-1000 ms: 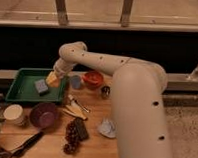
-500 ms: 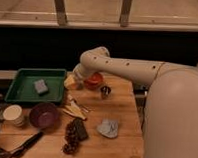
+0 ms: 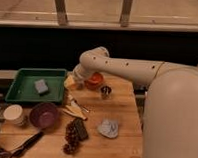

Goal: Place apple in table surface

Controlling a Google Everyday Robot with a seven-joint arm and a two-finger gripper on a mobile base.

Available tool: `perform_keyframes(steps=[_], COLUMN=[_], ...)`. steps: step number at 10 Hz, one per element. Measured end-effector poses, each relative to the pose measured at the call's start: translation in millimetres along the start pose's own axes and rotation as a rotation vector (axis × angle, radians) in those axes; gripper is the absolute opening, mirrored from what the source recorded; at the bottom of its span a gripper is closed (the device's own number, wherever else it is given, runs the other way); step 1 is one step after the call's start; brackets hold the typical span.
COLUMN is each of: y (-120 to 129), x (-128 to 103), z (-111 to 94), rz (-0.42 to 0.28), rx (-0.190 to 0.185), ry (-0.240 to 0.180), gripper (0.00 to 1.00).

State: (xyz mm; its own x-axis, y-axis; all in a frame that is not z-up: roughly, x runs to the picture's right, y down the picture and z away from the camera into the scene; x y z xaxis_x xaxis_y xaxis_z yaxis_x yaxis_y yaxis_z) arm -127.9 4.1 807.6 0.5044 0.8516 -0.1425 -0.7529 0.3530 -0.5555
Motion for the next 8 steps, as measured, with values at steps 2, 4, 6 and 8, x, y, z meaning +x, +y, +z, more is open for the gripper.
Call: perform_keyframes(steps=[2,4,6,8], y=[-27,-73,-118,-153], x=[10,37,72,106], z=[0,-13,-25,-20], rz=[0.058,0.152,0.263,0.380], rx=[0.045,0.102,0.139,0.143], ry=[0.018,0.038,0.059,0.081], gripper=[0.00,0.00,0.00,0.00])
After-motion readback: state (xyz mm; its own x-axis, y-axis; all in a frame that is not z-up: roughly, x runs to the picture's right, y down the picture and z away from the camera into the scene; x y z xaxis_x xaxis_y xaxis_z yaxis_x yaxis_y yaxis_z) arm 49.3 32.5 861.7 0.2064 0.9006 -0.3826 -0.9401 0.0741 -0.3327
